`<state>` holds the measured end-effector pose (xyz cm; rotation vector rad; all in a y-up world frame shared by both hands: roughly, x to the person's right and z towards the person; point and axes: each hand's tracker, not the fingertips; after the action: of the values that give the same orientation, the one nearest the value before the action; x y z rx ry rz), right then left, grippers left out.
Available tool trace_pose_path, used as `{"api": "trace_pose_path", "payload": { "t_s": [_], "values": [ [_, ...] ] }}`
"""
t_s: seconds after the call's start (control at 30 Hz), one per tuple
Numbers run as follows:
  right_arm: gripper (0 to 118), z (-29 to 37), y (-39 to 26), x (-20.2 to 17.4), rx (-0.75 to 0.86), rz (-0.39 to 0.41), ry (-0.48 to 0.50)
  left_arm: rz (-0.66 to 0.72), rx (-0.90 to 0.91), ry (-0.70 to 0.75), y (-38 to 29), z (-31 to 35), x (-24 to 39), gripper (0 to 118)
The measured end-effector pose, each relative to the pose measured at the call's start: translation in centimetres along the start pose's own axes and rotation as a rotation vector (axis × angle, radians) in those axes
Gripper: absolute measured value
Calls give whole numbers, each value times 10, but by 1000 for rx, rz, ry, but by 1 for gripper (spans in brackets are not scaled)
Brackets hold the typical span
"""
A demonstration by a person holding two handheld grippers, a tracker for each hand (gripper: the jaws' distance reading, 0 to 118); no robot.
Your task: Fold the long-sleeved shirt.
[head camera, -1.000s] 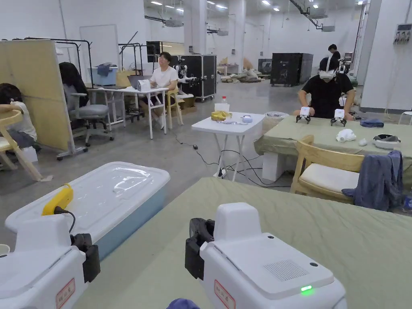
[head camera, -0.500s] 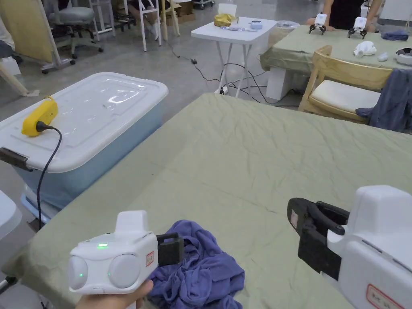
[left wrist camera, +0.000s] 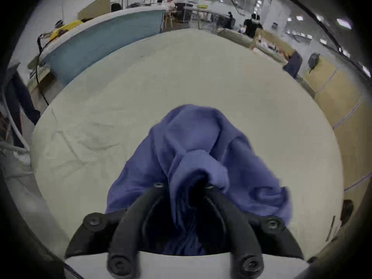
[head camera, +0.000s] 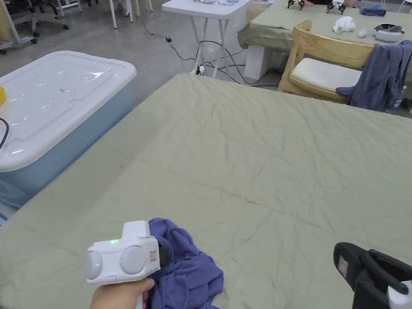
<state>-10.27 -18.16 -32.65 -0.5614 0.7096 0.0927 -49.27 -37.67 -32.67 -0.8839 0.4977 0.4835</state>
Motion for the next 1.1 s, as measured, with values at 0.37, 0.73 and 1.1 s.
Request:
{"api": "trace_pose_path", "payload": {
  "t_s": [0.37,0.73,1.1],
  "values": [
    [2,82,18,36,200,-98,0,-120,332,-313,43,216,96,17],
    [2,194,13,92,339,-89,-99,-314,583,-522,66,367,275,17],
    [2,253,-29,164,344,-159,-287,-495,292,-553,-20,248,465,17]
  ]
}}
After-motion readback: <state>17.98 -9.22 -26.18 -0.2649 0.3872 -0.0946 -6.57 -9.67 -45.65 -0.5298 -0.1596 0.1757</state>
